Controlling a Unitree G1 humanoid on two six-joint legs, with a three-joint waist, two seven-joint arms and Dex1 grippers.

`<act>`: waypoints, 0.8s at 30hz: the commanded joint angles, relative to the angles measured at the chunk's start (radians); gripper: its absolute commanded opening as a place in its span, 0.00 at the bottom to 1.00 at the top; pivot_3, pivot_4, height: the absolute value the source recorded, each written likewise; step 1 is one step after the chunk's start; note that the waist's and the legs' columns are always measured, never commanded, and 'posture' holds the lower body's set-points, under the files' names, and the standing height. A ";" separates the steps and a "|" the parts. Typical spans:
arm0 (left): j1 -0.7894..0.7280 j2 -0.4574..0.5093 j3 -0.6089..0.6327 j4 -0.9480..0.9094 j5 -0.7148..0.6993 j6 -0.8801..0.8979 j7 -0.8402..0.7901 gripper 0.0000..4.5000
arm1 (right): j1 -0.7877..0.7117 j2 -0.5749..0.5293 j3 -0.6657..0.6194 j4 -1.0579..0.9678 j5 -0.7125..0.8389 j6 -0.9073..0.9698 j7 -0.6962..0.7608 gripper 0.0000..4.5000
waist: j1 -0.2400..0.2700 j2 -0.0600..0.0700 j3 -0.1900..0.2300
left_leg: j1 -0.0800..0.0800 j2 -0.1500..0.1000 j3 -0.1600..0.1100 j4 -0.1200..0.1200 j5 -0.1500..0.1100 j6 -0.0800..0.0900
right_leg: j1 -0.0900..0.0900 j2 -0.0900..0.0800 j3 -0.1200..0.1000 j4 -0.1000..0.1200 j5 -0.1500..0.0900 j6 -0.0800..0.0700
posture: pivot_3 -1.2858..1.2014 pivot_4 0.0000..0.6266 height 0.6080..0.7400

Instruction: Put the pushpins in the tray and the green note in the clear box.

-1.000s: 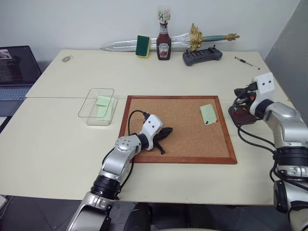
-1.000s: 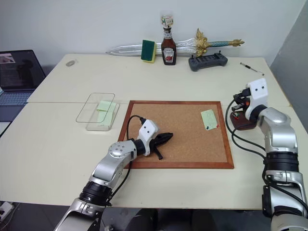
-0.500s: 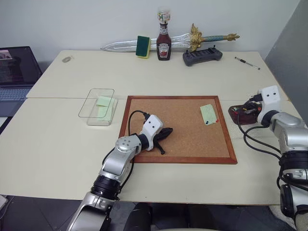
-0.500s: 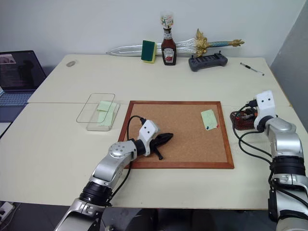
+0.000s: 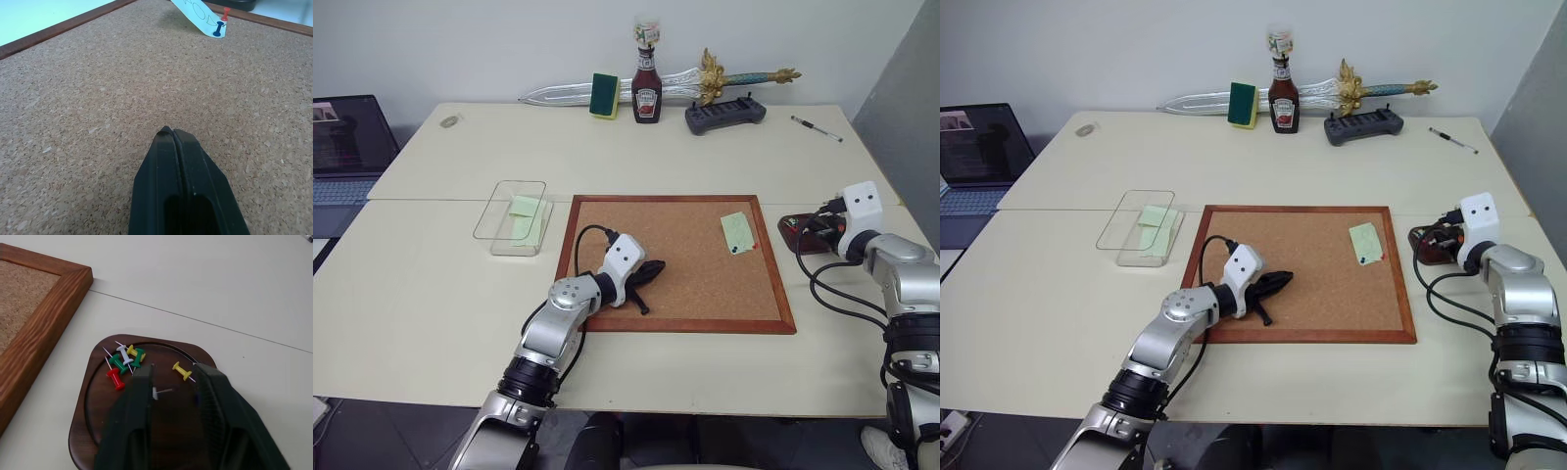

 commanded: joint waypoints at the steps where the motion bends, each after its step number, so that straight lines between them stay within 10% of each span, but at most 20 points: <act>1: 0.041 0.001 -0.060 0.039 0.023 0.035 -0.029 0.00 | -0.018 -0.010 -0.021 -0.048 0.018 -0.005 0.003 0.54 | 0.000 0.000 0.000 | 0.000 0.000 0.000 0.000 0.000 0.000 | 0.000 0.000 0.000 0.000 0.000 0.000 | 0.52 0.24 1.00; 5: 0.044 0.004 -0.060 0.037 0.023 0.035 -0.031 0.00 | 0.004 -0.014 -0.033 -0.127 0.086 0.000 0.084 0.74 | 0.000 0.000 0.000 | 0.000 0.000 0.000 0.000 0.000 0.000 | 0.000 0.000 0.000 0.000 0.000 0.000 | 0.52 0.24 1.00; 24: 0.051 0.009 -0.063 0.023 0.022 0.041 -0.035 0.00 | 0.131 -0.001 0.158 -0.238 0.062 -0.137 0.256 0.74 | 0.000 0.001 -0.001 | 0.001 0.000 0.000 0.000 0.000 0.000 | 0.003 0.000 -0.001 -0.001 0.000 0.000 | 0.52 0.24 1.00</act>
